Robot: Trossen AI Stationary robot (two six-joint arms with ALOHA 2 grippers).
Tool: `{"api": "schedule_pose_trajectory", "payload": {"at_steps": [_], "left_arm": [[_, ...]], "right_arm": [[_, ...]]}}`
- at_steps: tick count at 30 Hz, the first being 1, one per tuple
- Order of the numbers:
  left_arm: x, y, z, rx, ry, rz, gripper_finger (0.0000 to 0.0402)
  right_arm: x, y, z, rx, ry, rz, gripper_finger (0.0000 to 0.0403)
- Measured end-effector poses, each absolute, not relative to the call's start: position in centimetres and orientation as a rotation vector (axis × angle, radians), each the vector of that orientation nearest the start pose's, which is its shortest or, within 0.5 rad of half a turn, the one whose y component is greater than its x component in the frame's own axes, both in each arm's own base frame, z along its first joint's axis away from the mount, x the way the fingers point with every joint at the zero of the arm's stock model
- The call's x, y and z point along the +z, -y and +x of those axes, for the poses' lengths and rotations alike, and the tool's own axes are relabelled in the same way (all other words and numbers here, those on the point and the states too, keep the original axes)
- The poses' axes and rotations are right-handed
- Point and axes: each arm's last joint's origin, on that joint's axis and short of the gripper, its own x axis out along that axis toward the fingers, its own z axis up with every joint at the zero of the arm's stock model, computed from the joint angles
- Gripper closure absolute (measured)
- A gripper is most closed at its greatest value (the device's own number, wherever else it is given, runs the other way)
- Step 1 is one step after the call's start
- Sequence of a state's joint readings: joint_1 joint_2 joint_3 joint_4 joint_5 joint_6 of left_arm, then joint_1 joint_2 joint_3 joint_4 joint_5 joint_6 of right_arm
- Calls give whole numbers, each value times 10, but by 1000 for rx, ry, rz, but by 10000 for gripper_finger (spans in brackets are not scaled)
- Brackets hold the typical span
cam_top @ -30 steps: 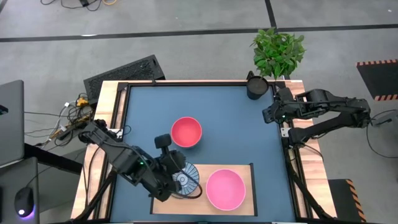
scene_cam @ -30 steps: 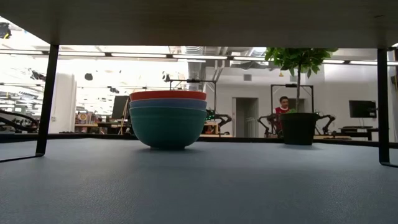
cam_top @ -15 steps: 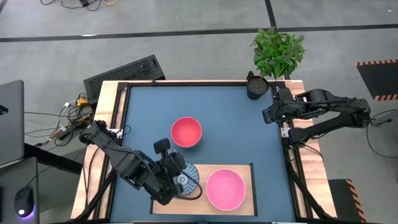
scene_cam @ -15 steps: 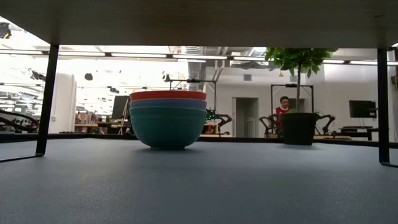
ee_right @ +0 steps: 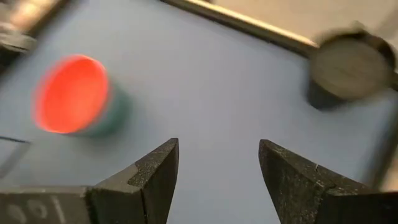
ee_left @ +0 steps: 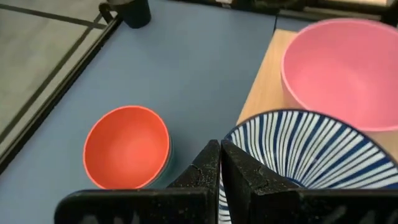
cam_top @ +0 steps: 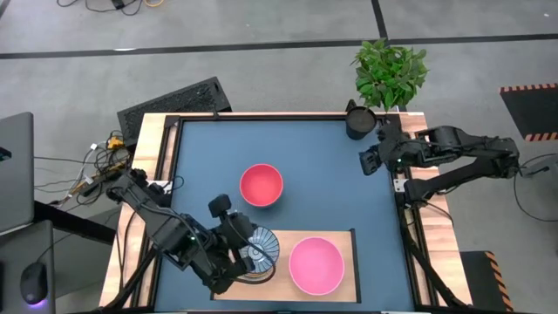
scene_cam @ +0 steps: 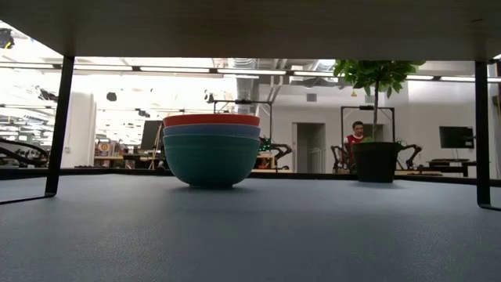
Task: Place and stack bowls onto a shelf
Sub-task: Adjust the stacked bowls on the shelf
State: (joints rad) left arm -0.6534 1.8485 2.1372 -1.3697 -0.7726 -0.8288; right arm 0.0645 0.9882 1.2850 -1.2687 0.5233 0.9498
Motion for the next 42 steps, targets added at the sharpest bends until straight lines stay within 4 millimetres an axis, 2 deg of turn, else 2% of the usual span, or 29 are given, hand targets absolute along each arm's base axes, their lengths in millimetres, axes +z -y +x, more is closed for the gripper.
{"api": "schedule_pose_trajectory", "payload": {"at_steps": [6,10,17,23,28,35,42], "left_arm": [[418,201,278,441,-596,-110,401],[430,209,268,409,-518,-146,401],[444,230,245,301,-442,-223,401],[444,254,235,197,-449,-356,401],[432,274,239,152,-477,-374,401],[398,302,259,88,-606,-396,401],[379,312,267,90,-659,-358,401]], "right_arm": [[393,-7,173,-539,-499,488,154],[401,-21,198,-353,-418,414,154],[388,-52,258,-95,-379,320,154],[361,-69,295,-28,-429,305,154],[356,-75,312,22,-383,327,154],[358,-73,324,42,-299,354,154],[343,-71,336,18,-339,356,154]]}}
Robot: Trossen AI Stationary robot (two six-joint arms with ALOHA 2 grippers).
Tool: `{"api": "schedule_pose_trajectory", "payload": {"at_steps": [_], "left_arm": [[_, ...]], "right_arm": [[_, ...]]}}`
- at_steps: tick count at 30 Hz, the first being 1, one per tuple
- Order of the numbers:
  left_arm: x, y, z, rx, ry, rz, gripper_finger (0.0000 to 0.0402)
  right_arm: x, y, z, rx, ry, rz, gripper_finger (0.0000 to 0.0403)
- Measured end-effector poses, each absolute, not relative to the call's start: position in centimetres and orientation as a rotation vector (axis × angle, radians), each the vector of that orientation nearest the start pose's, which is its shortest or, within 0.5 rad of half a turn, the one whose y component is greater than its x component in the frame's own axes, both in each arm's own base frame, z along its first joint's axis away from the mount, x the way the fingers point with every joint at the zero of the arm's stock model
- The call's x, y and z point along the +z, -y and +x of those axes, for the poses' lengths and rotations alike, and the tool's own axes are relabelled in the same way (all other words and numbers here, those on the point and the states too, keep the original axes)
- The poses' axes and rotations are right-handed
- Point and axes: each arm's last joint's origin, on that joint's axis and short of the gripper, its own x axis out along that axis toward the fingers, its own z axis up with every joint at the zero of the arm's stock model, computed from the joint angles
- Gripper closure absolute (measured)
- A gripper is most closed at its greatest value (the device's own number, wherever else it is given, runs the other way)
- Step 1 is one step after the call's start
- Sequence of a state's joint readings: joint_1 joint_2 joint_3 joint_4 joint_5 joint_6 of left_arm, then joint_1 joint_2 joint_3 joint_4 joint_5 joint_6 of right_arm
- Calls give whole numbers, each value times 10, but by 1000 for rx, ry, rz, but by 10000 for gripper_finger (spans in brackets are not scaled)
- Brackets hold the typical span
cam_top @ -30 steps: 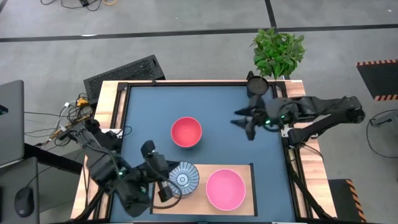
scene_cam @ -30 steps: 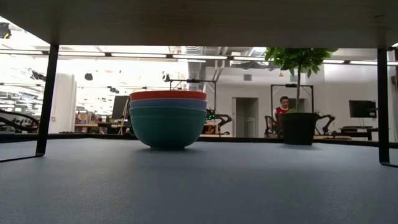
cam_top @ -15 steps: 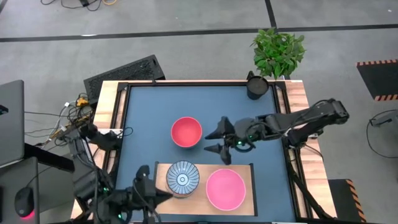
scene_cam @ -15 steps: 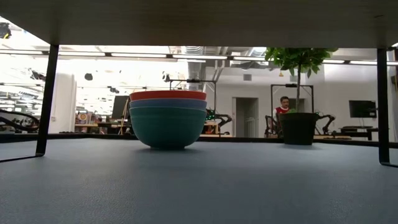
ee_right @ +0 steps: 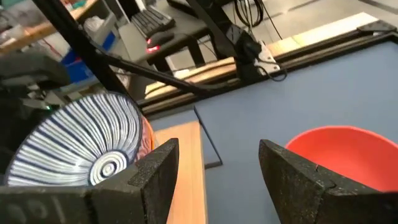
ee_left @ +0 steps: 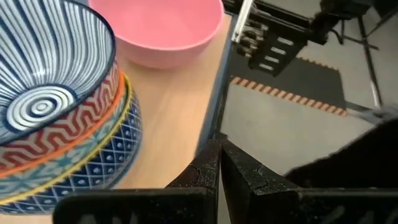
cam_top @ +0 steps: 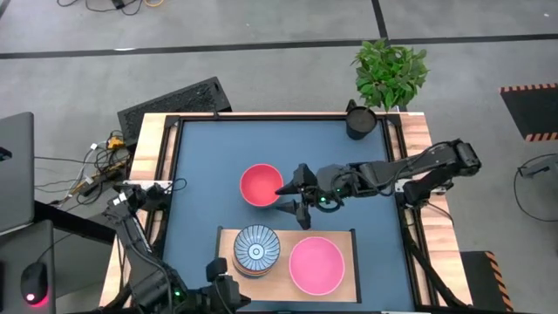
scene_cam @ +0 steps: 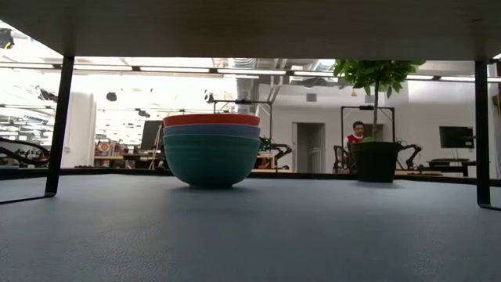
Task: Place and stack bowls onto a shelf
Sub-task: Adjust the stacked bowls on the shelf
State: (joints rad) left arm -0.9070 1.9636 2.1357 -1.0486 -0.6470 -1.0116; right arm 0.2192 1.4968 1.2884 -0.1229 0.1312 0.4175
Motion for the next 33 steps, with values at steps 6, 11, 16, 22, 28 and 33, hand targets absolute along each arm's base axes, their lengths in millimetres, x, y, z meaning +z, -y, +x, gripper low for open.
{"api": "schedule_pose_trajectory", "payload": {"at_steps": [6,11,16,22,28,33], "left_arm": [[374,306,262,194,-633,-286,401],[370,299,260,234,-686,-230,401],[367,291,263,269,-710,-188,401],[352,295,273,262,-764,-161,401],[338,302,280,274,-784,-163,401],[339,302,279,291,-764,-165,401]], "right_arm": [[339,-71,342,20,-332,359,154],[340,-68,346,16,-308,365,154],[335,-69,349,13,-321,363,154],[335,-68,349,10,-317,363,154],[335,-67,350,8,-316,363,154],[336,-67,350,12,-307,361,154]]}}
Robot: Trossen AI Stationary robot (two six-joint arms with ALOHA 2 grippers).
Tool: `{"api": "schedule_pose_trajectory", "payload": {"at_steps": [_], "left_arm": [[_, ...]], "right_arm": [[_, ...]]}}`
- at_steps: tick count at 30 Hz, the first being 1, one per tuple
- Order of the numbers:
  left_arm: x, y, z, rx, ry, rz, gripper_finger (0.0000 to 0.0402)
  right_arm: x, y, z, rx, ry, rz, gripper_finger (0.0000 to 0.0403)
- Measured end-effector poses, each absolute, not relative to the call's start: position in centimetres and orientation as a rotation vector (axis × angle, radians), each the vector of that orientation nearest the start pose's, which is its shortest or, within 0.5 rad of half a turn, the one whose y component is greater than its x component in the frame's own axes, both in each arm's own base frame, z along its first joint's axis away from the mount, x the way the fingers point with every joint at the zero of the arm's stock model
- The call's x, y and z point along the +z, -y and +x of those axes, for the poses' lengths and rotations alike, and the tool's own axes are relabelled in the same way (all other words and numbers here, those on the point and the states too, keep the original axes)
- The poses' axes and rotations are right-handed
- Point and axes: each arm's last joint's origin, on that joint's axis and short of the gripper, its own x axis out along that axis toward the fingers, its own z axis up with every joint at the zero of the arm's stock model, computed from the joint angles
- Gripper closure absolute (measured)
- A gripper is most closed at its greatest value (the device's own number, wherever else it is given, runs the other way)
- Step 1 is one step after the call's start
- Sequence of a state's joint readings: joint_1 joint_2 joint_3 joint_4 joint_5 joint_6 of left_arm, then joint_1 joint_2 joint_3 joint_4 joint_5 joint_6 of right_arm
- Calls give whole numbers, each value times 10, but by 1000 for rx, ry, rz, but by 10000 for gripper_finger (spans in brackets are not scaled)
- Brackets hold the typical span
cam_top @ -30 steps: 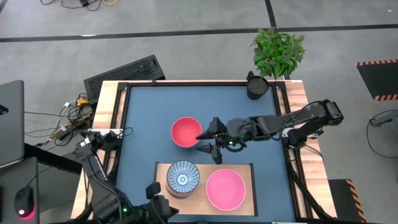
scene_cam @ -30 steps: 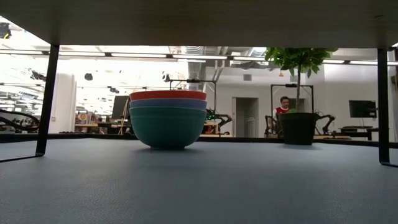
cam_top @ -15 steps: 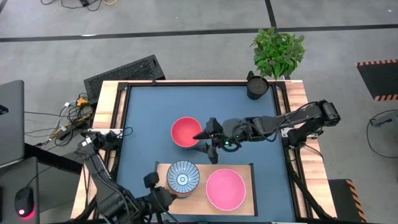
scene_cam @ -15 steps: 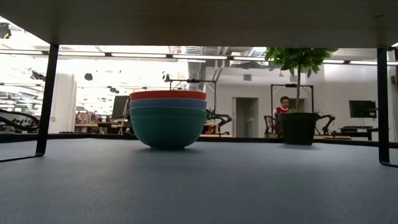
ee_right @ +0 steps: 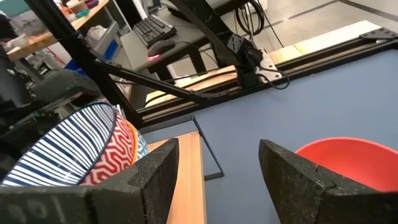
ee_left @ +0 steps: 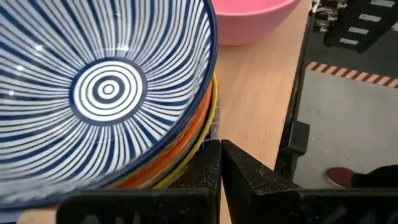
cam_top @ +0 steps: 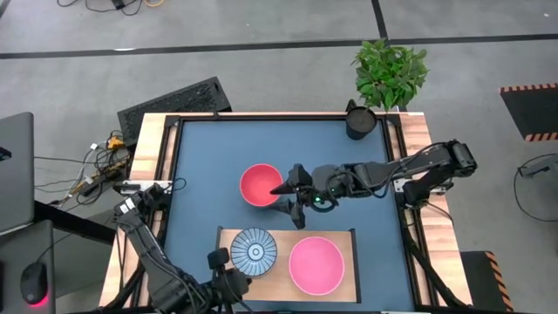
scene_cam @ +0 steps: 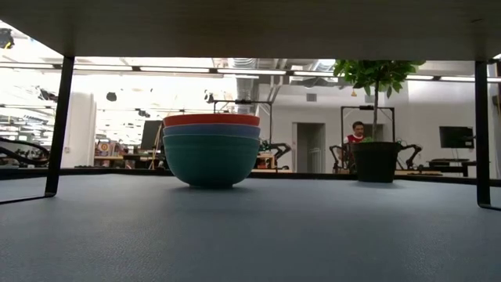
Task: Place and stack bowls onto a shelf
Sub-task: Adjust the stacked bowls on the shelf
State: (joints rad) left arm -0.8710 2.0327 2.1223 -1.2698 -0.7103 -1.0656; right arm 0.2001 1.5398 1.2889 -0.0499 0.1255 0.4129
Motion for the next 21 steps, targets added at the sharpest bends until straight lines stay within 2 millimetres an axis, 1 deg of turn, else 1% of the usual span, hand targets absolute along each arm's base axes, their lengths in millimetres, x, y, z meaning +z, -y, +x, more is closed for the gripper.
{"api": "schedule_pose_trajectory", "payload": {"at_steps": [10,16,21], "left_arm": [[339,303,278,292,-750,-181,401],[345,313,277,243,-691,-205,401],[346,311,276,251,-693,-194,401]], "right_arm": [[338,-74,349,55,-302,360,154],[338,-77,348,68,-297,344,154],[338,-78,348,72,-298,342,154]]}}
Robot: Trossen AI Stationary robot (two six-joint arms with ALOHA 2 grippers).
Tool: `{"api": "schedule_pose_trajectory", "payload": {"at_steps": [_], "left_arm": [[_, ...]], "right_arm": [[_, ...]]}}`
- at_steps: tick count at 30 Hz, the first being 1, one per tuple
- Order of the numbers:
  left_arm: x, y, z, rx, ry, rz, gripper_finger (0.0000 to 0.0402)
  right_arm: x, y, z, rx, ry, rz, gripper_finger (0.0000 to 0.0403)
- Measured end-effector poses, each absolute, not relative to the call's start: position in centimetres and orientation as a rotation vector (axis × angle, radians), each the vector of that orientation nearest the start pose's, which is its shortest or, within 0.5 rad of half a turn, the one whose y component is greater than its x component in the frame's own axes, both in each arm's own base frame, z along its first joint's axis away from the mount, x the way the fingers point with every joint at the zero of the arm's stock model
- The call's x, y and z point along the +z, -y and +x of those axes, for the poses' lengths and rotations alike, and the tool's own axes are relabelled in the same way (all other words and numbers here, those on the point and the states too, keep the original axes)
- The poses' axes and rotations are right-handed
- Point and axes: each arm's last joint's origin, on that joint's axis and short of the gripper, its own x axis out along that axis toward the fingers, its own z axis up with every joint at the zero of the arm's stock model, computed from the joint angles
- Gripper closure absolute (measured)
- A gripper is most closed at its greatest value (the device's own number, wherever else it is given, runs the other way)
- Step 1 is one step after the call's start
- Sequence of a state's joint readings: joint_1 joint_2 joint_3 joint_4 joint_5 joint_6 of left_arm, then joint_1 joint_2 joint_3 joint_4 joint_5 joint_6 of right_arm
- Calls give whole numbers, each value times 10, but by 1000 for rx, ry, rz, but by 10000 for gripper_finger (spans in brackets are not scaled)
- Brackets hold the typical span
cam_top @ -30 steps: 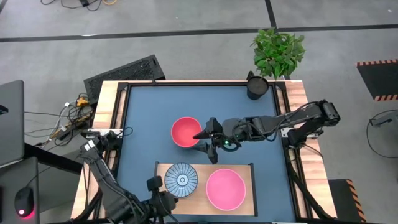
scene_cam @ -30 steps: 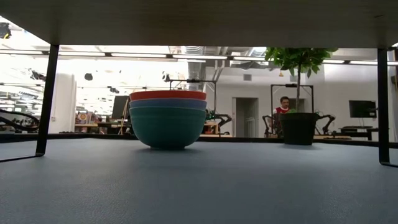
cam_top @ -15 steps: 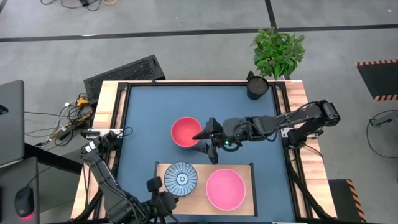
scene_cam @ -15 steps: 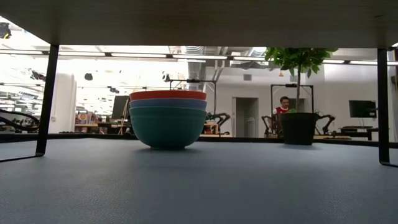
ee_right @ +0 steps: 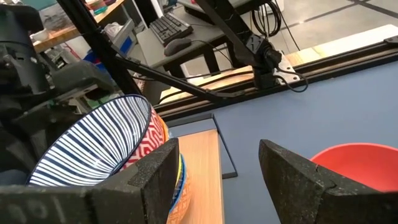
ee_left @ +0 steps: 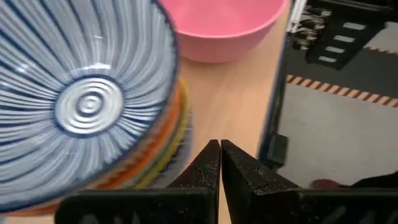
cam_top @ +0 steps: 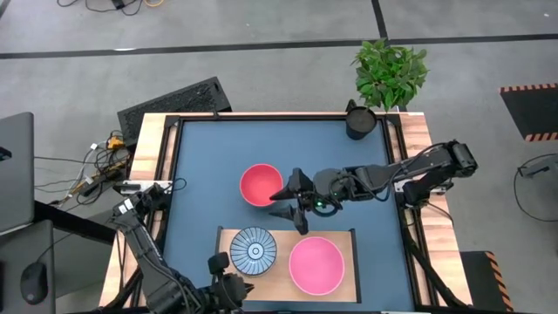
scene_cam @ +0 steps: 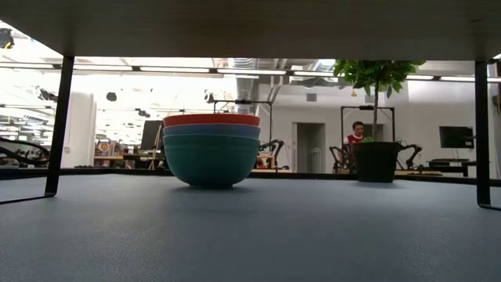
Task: Place and stack bowls onto a shelf
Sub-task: Adjust the stacked bowls on the shelf
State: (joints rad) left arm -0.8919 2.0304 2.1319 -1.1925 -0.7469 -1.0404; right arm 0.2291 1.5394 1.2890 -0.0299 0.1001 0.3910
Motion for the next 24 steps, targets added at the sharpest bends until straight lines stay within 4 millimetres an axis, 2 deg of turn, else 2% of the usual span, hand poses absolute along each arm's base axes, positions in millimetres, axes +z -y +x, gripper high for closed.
{"api": "schedule_pose_trajectory", "payload": {"at_steps": [15,24], "left_arm": [[341,301,276,336,-685,-112,401],[323,300,279,351,-735,-99,401]], "right_arm": [[338,-77,348,70,-298,340,154],[338,-72,349,56,-297,337,154]]}}
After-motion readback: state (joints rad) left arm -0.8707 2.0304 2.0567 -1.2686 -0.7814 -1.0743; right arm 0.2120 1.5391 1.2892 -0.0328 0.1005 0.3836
